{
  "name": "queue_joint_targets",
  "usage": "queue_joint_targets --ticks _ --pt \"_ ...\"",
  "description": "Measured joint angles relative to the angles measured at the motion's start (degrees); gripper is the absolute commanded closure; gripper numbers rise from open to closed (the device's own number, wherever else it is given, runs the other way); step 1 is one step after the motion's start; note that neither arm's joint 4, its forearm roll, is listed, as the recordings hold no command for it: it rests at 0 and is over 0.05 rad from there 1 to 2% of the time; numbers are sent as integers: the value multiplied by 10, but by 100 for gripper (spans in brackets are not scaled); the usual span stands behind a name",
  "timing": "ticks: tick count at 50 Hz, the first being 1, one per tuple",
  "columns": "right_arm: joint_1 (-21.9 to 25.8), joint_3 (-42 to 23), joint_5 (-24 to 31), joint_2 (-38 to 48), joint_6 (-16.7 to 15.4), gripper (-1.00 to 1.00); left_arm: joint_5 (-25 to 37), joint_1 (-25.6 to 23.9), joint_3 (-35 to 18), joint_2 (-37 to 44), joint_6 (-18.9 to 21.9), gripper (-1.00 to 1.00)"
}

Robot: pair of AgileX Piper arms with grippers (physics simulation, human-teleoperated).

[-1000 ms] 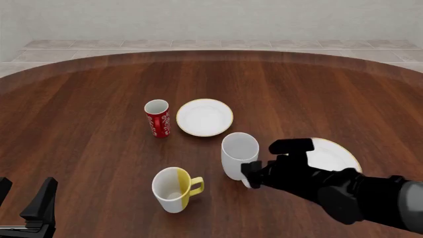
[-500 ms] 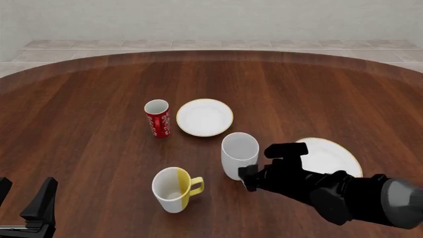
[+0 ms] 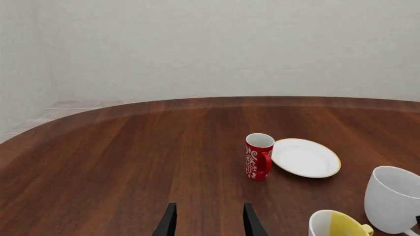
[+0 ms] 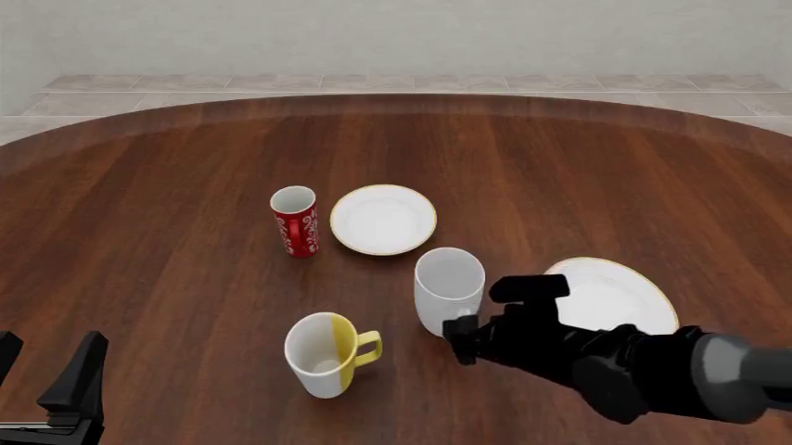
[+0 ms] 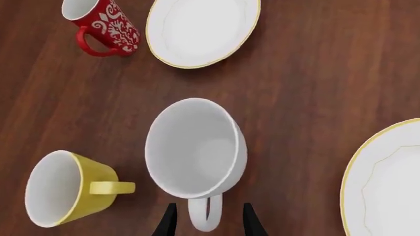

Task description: Put the white mug on the left plate.

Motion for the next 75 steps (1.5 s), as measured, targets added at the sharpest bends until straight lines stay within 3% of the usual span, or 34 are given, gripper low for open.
queue_joint_targets --ticks 7,8,45,59,75 --pt "0 1 -4 7 2 -100 0 0 0 0 0 -100" --pt "1 1 -5 8 2 100 0 0 0 0 0 -100" --pt "-9 -6 17 -21 -24 100 0 0 0 0 0 -100" --pt "-6 -37 63 -63 -59 100 0 0 0 0 0 -100" --pt "-4 -95 126 -106 -122 100 0 0 0 0 0 -100"
